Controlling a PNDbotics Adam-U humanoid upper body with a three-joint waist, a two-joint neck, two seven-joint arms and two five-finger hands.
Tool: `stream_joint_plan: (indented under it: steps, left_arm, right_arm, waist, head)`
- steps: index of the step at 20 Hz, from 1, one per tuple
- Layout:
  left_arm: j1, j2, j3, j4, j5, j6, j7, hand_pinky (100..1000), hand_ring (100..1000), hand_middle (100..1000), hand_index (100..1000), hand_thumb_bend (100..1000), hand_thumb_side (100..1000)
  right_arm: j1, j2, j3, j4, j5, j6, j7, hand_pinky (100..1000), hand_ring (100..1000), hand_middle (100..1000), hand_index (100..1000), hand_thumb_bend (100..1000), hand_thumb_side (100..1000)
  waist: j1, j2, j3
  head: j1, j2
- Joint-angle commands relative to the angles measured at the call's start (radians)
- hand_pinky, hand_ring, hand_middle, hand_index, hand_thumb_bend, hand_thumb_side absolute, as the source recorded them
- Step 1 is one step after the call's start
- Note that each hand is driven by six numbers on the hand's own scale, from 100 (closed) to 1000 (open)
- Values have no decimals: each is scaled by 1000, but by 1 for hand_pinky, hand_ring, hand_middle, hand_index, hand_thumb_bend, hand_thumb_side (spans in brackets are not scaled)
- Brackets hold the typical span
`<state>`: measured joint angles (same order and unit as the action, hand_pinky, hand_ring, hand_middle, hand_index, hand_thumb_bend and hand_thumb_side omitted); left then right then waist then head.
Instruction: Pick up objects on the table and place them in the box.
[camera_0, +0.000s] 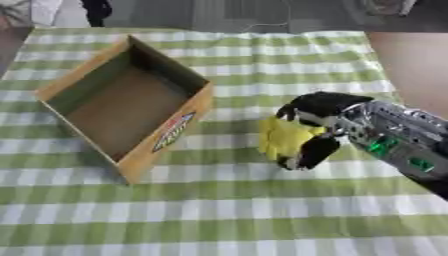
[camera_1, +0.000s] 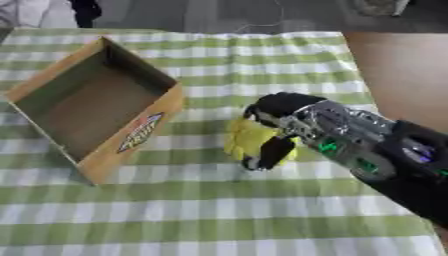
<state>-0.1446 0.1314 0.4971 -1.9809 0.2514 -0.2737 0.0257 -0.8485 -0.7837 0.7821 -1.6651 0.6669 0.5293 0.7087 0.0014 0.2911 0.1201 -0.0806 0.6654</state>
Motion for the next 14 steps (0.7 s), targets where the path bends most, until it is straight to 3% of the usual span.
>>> stream_joint_plan:
  steps: [1,9,14]
  left_arm:
    - [-8,13,1,-19,0,-2,-4,687,617,600,709,100,896]
    - [-9,13,0,-19,1,-4,-5,687,618,600,709,100,896]
    - [-10,13,0,-19,2,-4,-6,687,618,601,709,100,896]
  right_arm:
    - [-17,0,-10,37,9,187,198,883,1000,800,941,418,476]
    - [-17,14,-16,90,10,192,198,881,999,777,920,369,458]
    - [-18,16,-21,95,13,205,198,876,989,743,877,237,451]
  waist:
    - [3,-13,2]
    - [4,-11,3]
    - [5,-11,4]
  head:
    - [-2,-9]
    - [-7,-8]
    - [-7,-8]
